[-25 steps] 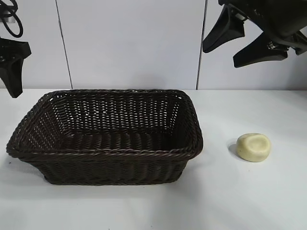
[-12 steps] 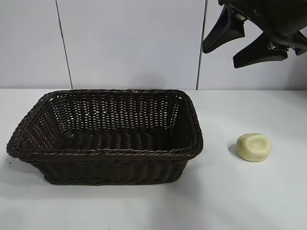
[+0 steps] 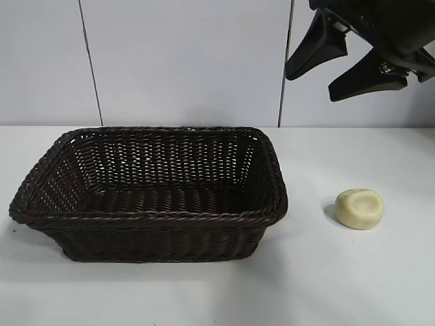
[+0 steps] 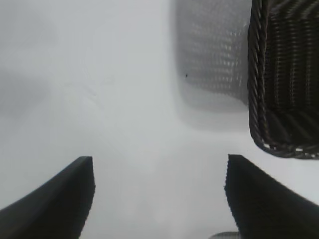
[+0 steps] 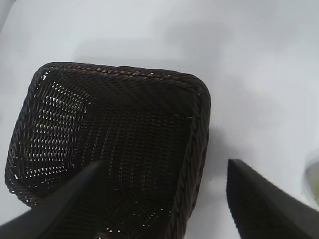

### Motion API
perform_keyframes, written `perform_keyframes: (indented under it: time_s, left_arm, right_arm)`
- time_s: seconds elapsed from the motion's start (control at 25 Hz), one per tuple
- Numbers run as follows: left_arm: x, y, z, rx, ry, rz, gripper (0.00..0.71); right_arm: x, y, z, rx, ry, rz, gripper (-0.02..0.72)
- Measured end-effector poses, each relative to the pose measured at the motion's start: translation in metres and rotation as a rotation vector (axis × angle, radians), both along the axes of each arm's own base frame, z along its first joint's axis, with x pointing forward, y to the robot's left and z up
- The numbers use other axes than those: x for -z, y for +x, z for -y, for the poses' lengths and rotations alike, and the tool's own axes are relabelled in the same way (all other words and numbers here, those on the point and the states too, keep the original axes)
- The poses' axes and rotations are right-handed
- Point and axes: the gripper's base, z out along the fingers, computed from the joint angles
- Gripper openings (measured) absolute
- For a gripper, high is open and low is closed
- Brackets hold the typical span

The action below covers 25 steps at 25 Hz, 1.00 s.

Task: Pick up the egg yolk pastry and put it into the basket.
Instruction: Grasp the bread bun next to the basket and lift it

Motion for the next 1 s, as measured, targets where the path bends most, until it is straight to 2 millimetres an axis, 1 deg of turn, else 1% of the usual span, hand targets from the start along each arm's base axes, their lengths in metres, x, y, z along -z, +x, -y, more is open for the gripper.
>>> perform_keyframes:
  time_s: [0.16,0.28,0.4,0.48,0.56,0.84,0.92,1.0]
  left_arm:
    - [0.015,-0.045,-0.002,-0.006,-0.014,0.054,0.535]
    - [0.029,-0.07,-0.002,-0.007,-0.03,0.128,0.535]
    - [0.045,-0.087,-0.003,-0.007,-0.036,0.199,0.535]
    - [0.055,-0.096,-0.003,-0.008,-0.039,0.234,0.535]
    - [0.06,-0.103,-0.004,-0.009,-0.041,0.258,0.535]
    - [0.058,-0.112,-0.004,-0.008,-0.043,0.317,0.535]
    - [0.056,-0.117,-0.004,-0.007,-0.046,0.36,0.535]
    - [0.054,-0.127,-0.005,-0.006,-0.049,0.429,0.535]
  right_arm:
    - [0.0,0.0,0.0,-0.001,0.0,-0.001,0.496]
    - [0.0,0.0,0.0,-0.001,0.0,-0.001,0.496]
    - [0.0,0.0,0.0,-0.001,0.0,-0.001,0.496]
    - [0.0,0.0,0.0,-0.001,0.0,-0.002,0.496]
    - [0.0,0.0,0.0,-0.002,0.0,-0.002,0.496]
    - [0.0,-0.001,0.0,-0.004,0.002,-0.006,0.496]
    - [0.0,-0.001,0.0,-0.004,0.002,-0.007,0.496]
    - [0.001,-0.001,-0.001,-0.004,0.009,-0.019,0.496]
